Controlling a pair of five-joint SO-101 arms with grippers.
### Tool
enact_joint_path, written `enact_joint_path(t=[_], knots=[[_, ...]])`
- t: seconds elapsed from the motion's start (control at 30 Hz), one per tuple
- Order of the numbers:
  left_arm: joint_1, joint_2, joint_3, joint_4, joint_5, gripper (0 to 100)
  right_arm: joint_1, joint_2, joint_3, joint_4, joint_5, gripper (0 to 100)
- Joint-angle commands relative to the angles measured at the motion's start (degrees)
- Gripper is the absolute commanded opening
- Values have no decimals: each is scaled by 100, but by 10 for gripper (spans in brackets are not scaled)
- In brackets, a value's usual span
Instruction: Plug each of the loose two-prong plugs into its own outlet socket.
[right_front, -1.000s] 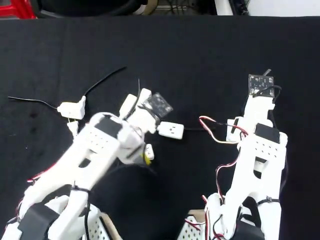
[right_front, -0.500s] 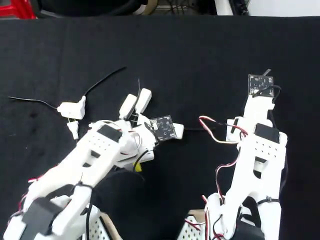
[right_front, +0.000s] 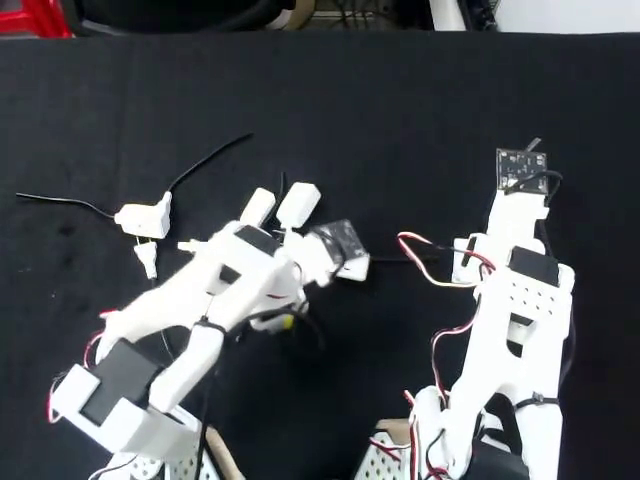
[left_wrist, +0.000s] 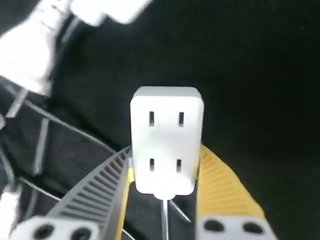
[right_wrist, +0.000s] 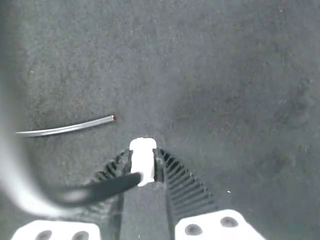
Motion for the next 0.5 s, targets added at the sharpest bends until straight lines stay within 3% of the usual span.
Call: enact_joint_path(t=[0.0, 0.3, 0.47], knots=[[453, -114, -259, 273, 369, 59, -88, -127, -48, -123, 0, 12], [470, -132, -409, -185, 2549, 62, -88, -127, -48, -123, 0, 12], [321, -132, -409, -352, 3156, 62, -79, -119, -40, -229, 0, 12]])
